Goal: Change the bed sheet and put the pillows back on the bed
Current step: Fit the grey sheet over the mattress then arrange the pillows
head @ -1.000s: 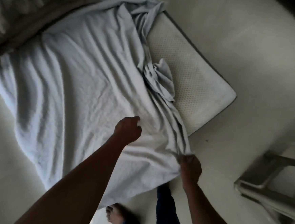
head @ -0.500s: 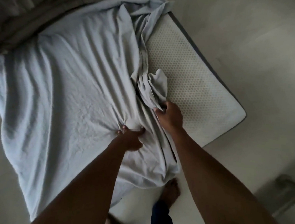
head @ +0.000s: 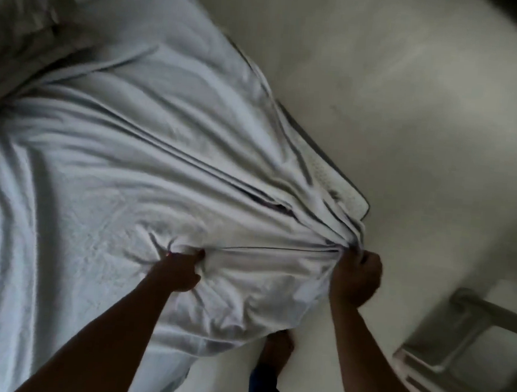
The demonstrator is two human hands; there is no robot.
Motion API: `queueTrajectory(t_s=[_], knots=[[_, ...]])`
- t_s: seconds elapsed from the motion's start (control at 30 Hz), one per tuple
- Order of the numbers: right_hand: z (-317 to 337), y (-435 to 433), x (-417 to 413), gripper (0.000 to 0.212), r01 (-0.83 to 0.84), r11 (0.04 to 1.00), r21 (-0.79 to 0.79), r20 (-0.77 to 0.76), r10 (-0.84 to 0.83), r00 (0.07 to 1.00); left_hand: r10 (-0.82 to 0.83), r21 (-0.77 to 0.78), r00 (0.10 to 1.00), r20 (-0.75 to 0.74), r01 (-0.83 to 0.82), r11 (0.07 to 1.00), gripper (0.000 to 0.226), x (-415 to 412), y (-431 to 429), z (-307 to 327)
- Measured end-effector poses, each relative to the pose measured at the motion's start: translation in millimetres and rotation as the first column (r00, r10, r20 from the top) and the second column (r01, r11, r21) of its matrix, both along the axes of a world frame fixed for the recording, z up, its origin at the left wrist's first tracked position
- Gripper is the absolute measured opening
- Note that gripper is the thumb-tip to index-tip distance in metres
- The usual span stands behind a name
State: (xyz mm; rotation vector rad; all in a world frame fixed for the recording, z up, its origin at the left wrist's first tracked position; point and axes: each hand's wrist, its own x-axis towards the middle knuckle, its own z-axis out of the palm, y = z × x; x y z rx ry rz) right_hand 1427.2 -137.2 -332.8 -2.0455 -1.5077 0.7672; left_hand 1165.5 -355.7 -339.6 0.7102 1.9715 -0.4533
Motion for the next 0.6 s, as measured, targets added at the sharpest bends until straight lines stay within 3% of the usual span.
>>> queueTrajectory(t_s=[0.03, 0.1, 0.17, 0.23, 0.27, 0.3, 0.33, 0.4, 0.47, 0.53, 0.6], knots=[[4, 1, -7, 0.035, -0.168, 0.979, 0.117, 0.001, 0.169, 0.986, 0.003, 0.071, 0.998, -0.063, 0.002, 0.998, 0.064, -4, 18, 9], [16, -5, -18, 0.021, -0.512, 0.828, 0.228, 0.048, 0.516, 0.855, 0.080, 0.275, 0.975, -0.206, -0.021, 0.961, 0.047, -8, 57, 22], [23, -14, -21, 0.022, -0.772, 0.628, 0.098, 0.091, 0.766, 0.636, 0.169, 0.400, 0.980, -0.103, -0.115, 0.909, 0.063, 2, 100, 24], [18, -21, -21, 0.030, -0.888, 0.434, -0.154, 0.152, 0.898, 0.413, 0.169, 0.303, 0.983, 0.064, -0.181, 0.936, 0.081, 22, 131, 17], [15, -19, -20, 0.045, -0.882, 0.407, -0.238, 0.168, 0.912, 0.375, 0.134, 0.224, 0.989, 0.060, -0.144, 0.964, 0.088, 31, 139, 11], [13, -10, -19, 0.059, -0.863, 0.432, -0.262, 0.166, 0.901, 0.400, 0.106, 0.169, 0.994, 0.031, -0.110, 0.979, 0.091, 39, 145, 7], [11, 3, -19, 0.066, -0.825, 0.519, -0.223, 0.130, 0.855, 0.502, 0.091, 0.142, 0.996, 0.004, -0.090, 0.986, 0.091, 43, 149, 5], [12, 35, -25, 0.058, -0.659, 0.750, -0.057, 0.082, 0.661, 0.746, 0.097, 0.147, 0.995, -0.005, -0.095, 0.985, 0.093, 45, 154, -3], [11, 61, -42, 0.044, -0.481, 0.874, -0.072, -0.005, 0.481, 0.876, 0.131, 0.139, 0.991, 0.013, -0.131, 0.982, 0.093, 40, 150, -14], [5, 77, -66, 0.047, -0.526, 0.804, -0.278, -0.065, 0.530, 0.845, 0.180, 0.114, 0.983, 0.043, -0.184, 0.976, 0.090, 38, 148, -20], [-3, 79, -86, 0.065, -0.672, 0.628, -0.392, -0.041, 0.718, 0.695, 0.219, 0.107, 0.973, 0.074, -0.226, 0.968, 0.094, 35, 148, -21]])
